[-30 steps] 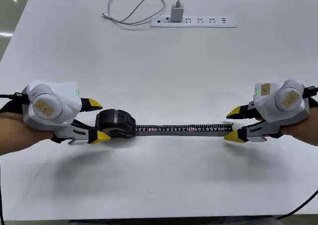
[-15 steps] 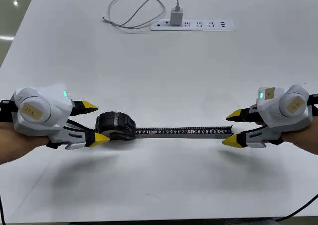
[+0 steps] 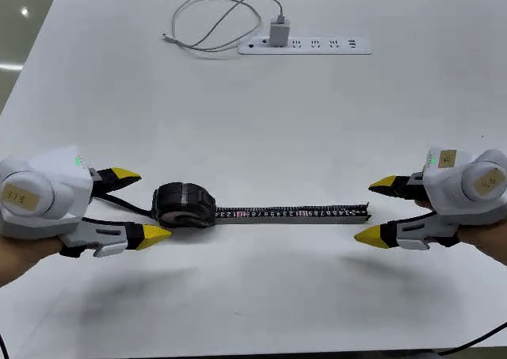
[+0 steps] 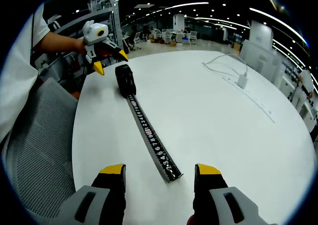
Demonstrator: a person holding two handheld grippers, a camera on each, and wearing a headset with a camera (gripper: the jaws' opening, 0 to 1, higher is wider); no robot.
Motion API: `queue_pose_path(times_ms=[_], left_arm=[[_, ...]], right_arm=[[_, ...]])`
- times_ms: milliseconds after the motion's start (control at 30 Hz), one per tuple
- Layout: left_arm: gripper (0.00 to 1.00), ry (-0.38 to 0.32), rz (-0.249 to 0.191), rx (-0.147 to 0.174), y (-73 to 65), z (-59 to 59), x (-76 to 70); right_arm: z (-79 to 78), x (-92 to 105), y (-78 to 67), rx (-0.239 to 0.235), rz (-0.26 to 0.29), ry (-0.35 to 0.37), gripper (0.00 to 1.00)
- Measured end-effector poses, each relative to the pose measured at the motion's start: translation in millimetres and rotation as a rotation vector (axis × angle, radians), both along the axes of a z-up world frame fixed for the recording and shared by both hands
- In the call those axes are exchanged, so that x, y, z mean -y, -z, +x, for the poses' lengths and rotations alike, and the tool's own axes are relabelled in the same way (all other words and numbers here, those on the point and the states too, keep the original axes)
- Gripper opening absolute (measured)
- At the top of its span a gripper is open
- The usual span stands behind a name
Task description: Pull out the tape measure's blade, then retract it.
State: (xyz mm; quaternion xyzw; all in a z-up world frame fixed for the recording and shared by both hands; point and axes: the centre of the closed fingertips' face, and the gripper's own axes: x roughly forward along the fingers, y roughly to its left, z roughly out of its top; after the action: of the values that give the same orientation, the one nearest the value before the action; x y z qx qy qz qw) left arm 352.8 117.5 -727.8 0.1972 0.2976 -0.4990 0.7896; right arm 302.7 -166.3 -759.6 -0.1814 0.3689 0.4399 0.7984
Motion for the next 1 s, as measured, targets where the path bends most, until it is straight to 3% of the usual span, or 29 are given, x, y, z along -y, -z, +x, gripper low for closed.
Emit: queue_pose_path(times_ms=[567,1000], left_arm=[[0.65,-0.106,-0.053,0.019,-10.6,-11.3,-11.1],[0.75,-0.173,-0.058,0.020,-6.5,-32.1,-22.8]], right_arm=[[-15.2,-0.4,-13.5,0.041,0.030,0.078,0.57],[-33.1,3.9,-20.0,0.054,0.065,0.167,0.70]])
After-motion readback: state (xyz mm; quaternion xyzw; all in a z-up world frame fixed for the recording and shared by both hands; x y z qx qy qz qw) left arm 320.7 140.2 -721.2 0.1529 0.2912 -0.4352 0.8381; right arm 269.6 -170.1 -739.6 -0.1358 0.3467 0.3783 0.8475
